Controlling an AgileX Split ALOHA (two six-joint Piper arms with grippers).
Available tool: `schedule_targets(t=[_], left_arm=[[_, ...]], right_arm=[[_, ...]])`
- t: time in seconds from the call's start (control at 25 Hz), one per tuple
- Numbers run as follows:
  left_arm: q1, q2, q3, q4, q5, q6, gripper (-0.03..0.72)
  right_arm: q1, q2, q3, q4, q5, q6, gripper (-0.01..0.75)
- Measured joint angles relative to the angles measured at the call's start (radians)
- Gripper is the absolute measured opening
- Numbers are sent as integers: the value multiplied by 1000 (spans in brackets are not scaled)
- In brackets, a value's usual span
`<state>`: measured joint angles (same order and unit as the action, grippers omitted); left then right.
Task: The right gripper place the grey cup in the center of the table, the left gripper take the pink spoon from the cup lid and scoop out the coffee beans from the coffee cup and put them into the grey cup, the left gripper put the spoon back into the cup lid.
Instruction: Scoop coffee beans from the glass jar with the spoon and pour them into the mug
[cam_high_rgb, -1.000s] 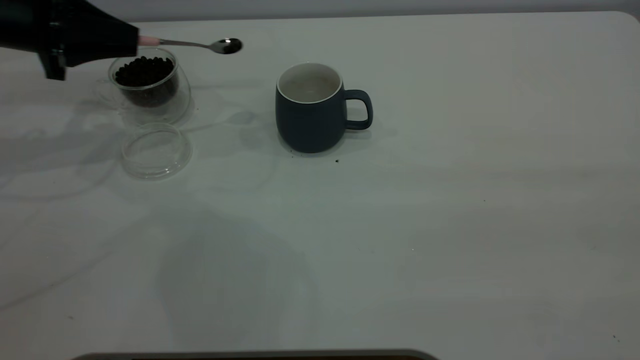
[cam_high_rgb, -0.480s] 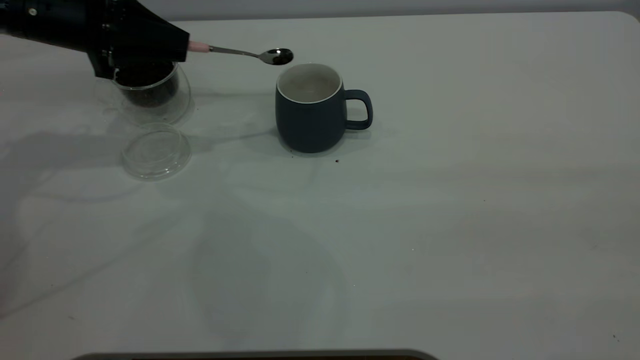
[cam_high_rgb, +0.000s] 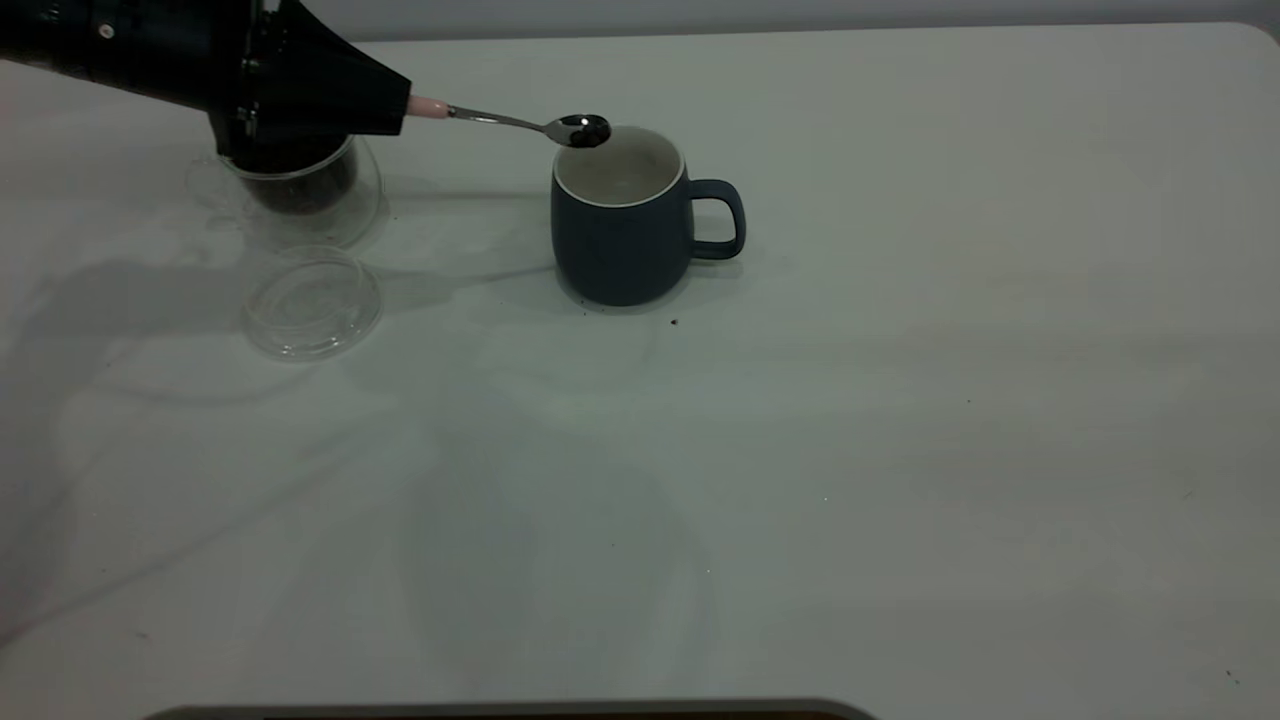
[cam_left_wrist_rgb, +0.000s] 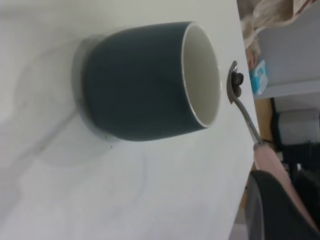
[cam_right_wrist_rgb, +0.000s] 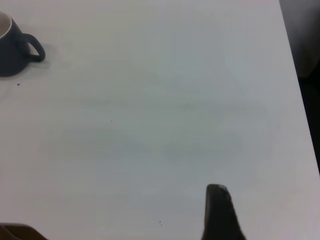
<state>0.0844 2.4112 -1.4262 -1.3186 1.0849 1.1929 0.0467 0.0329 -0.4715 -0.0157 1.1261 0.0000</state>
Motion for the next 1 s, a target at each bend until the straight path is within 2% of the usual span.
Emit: schedule_targets(t=[0.28, 0.64, 1.0], left_arm=[[-27, 0, 0, -1, -98, 41, 122], [-80, 0, 0, -4, -132, 177, 122], [-82, 0, 0, -9, -160, 367, 122]], right_arm=[[0, 0, 0, 0, 0, 0, 506], [0, 0, 0, 0, 0, 0, 506], [0, 0, 0, 0, 0, 0, 506]])
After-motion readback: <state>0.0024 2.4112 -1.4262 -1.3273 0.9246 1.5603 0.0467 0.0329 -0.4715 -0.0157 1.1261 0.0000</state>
